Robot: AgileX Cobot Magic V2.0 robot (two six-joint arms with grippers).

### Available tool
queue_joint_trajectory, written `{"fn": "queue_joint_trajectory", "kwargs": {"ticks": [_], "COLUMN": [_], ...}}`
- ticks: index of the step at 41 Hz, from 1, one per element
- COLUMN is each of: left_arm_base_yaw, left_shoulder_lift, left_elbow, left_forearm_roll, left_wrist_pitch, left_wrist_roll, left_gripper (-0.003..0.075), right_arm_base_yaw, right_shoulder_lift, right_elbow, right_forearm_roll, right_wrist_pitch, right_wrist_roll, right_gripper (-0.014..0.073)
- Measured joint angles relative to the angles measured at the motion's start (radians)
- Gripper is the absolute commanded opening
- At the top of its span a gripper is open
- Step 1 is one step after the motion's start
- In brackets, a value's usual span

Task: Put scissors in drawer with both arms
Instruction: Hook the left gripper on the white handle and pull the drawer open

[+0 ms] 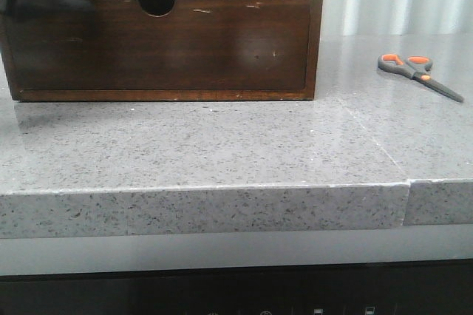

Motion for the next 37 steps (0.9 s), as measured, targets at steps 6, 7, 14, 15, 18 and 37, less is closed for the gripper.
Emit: {"fn": "queue_joint_trajectory", "kwargs": {"ticks": [6,7,14,15,18,37], "left_arm_base_yaw": [0.000,0.000,0.000,0.000,0.000,0.000], "left_shoulder_lift": [0.000,0.000,0.003,0.003,0.003,-0.224], "left_elbow": [-0.008,-0.008,-0.006,-0.006,-0.004,0.218], "left_forearm_roll": [-0.017,-0.018,-0.038,-0.040,-0.040,-0.044], "left_wrist_pitch": [0.022,0.025,0.045,0.047,0.048,0.054], "left_wrist_roll": [0.000,0.000,-0.038,-0.040,-0.042,-0.036], "left_gripper": [0.0151,0.0139,0.0103,0.0103,0.0103,0.0103], "right_arm_base_yaw": [0.000,0.000,0.000,0.000,0.000,0.000], "right_shoulder_lift": [0.000,0.000,0.000,0.000,0.000,0.000], "right_elbow": [0.000,0.000,0.000,0.000,0.000,0.000], "right_forearm_roll": [0.000,0.000,0.000,0.000,0.000,0.000], "right_wrist_pitch": [0.000,0.000,0.000,0.000,0.000,0.000], "right_wrist_roll": [0.000,0.000,0.000,0.000,0.000,0.000], "right_gripper": [0.0560,0.0560,0.0558,0.0558,0.0558,0.0558]}}
